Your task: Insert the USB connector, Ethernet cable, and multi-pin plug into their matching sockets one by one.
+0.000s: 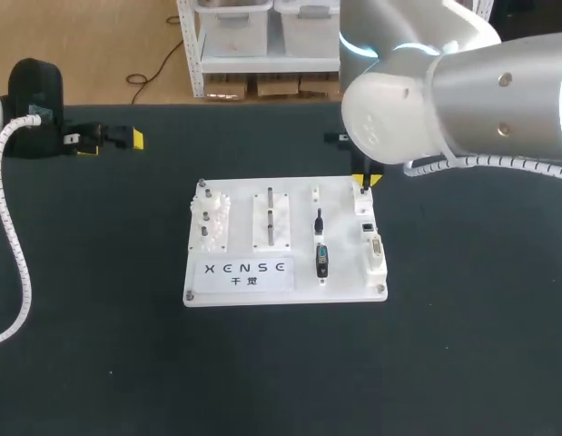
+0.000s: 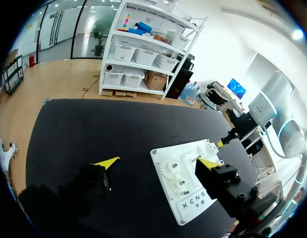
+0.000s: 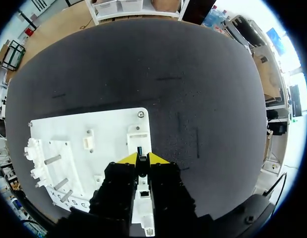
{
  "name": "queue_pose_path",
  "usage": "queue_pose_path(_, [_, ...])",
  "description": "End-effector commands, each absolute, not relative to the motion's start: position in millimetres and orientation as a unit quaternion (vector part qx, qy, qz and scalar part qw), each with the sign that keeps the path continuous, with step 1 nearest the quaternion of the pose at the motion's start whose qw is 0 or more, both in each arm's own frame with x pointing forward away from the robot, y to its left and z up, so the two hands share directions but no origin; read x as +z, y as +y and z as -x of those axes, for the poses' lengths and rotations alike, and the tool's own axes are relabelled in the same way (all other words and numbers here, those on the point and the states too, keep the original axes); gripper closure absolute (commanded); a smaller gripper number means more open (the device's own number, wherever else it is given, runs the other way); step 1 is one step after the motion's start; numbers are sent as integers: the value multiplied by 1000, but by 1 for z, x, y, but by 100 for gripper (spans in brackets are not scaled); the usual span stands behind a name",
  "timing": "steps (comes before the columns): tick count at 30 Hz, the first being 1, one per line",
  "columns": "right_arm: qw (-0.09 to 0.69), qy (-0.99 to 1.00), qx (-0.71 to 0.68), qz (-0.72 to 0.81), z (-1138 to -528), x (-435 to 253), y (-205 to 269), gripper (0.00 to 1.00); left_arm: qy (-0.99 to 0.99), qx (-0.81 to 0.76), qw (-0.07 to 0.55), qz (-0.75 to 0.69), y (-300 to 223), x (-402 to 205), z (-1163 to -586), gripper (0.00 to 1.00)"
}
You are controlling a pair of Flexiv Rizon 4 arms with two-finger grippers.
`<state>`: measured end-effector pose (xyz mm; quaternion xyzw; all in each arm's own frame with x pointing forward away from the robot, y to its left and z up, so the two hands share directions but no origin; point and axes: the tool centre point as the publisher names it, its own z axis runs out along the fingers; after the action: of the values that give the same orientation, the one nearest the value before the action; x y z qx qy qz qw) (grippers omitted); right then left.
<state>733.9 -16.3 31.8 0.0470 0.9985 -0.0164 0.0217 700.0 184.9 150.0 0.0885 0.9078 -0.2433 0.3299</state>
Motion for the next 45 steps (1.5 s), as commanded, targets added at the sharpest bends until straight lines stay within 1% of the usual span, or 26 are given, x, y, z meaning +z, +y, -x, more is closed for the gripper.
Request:
queue_pose_path(1, [26, 998, -19, -48, -735, 28, -14, 100, 908, -243, 330, -89, 185, 150, -700, 0])
queue_pose_path(17, [32, 998, -17, -50, -743, 28, -15, 100, 908, -243, 330, -89, 185, 150, -700, 0])
queue_pose_path(45, [27, 998, -13, -51, -741, 23, -14, 100, 908, -243, 330, -89, 185, 150, -700, 0])
